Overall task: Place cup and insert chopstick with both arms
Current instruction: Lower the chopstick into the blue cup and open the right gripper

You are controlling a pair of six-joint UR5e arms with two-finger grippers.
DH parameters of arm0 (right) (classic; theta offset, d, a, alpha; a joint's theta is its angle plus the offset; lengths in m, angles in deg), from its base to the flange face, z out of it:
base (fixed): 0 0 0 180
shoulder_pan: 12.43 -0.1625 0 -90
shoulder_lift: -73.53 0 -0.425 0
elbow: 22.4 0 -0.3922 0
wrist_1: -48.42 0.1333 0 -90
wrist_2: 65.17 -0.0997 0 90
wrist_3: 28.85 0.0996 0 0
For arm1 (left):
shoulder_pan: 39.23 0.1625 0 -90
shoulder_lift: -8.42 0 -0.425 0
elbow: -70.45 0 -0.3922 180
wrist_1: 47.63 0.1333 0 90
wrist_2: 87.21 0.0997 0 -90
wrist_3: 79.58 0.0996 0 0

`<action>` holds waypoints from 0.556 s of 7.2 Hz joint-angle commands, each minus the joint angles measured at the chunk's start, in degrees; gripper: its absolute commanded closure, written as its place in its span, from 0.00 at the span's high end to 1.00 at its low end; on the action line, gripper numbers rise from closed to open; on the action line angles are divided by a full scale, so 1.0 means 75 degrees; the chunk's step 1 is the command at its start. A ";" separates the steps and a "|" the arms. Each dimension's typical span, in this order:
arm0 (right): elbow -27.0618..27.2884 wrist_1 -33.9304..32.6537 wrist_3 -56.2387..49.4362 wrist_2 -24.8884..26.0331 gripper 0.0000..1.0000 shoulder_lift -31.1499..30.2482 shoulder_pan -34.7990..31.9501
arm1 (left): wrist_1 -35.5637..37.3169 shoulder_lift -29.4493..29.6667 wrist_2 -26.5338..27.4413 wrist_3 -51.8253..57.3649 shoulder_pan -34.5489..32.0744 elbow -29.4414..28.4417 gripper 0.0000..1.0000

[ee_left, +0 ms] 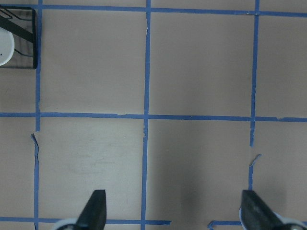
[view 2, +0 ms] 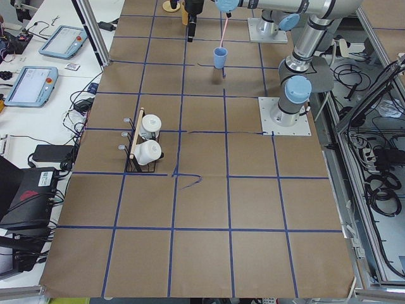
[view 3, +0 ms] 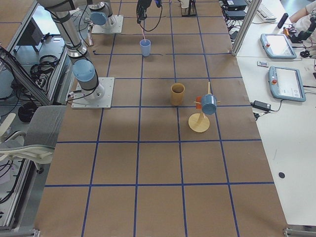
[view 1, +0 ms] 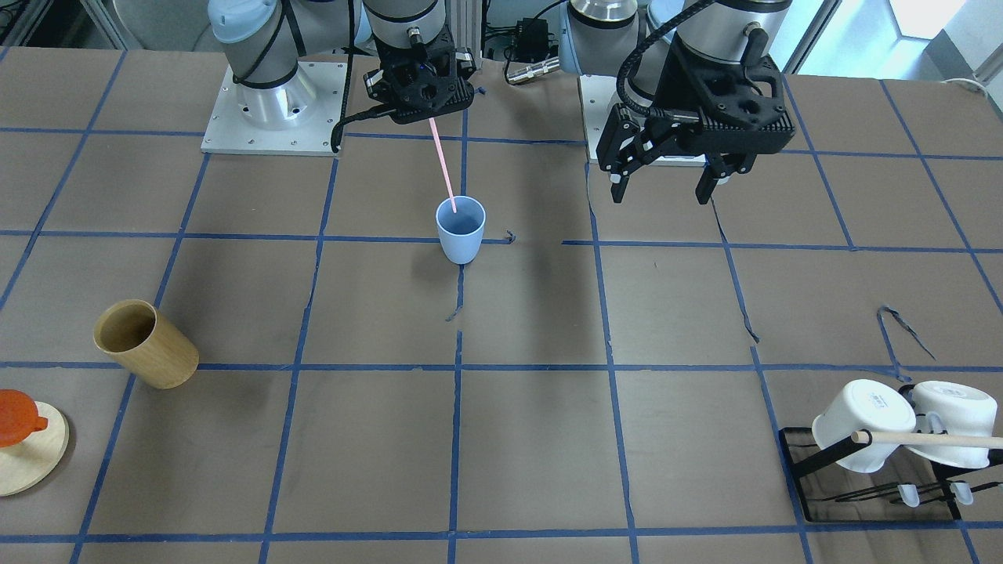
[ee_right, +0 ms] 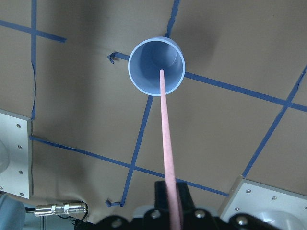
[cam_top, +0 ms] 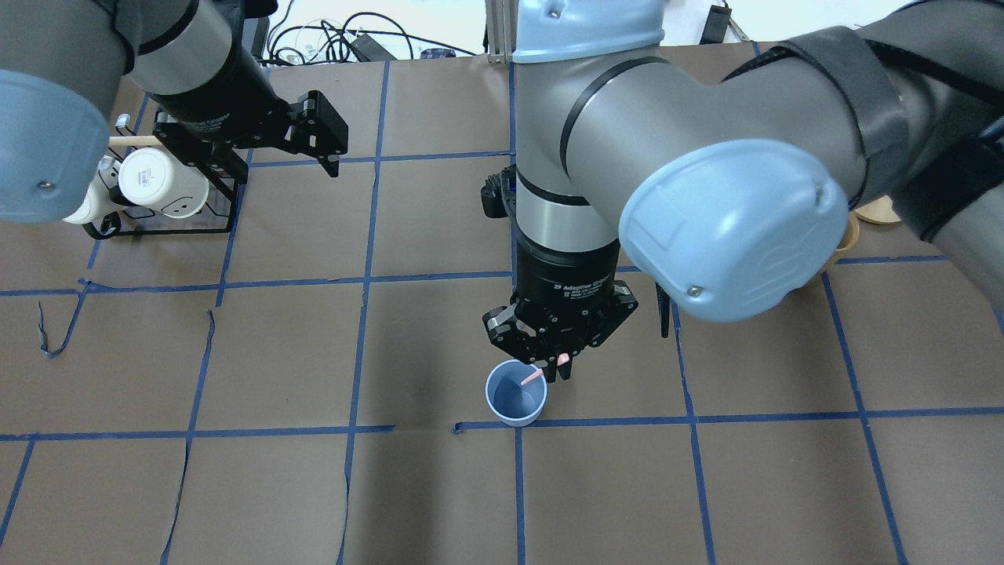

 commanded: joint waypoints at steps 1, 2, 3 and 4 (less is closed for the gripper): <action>0.0069 -0.0003 -0.0026 -0.0156 0.00 0.0071 -0.0009 | 0.0000 0.0000 0.0000 0.0000 0.0000 0.0000 1.00; 0.0232 -0.0119 -0.0050 -0.0156 0.00 0.0118 -0.0009 | 0.0000 0.0000 0.0000 0.0000 0.0000 0.0000 1.00; 0.0407 -0.0167 -0.0062 -0.0156 0.00 0.0165 -0.0009 | 0.0000 0.0000 0.0000 0.0000 0.0000 0.0000 1.00; 0.0571 -0.0724 0.0008 -0.0168 0.00 0.0281 -0.0009 | 0.0000 0.0000 0.0000 0.0000 0.0000 0.0000 1.00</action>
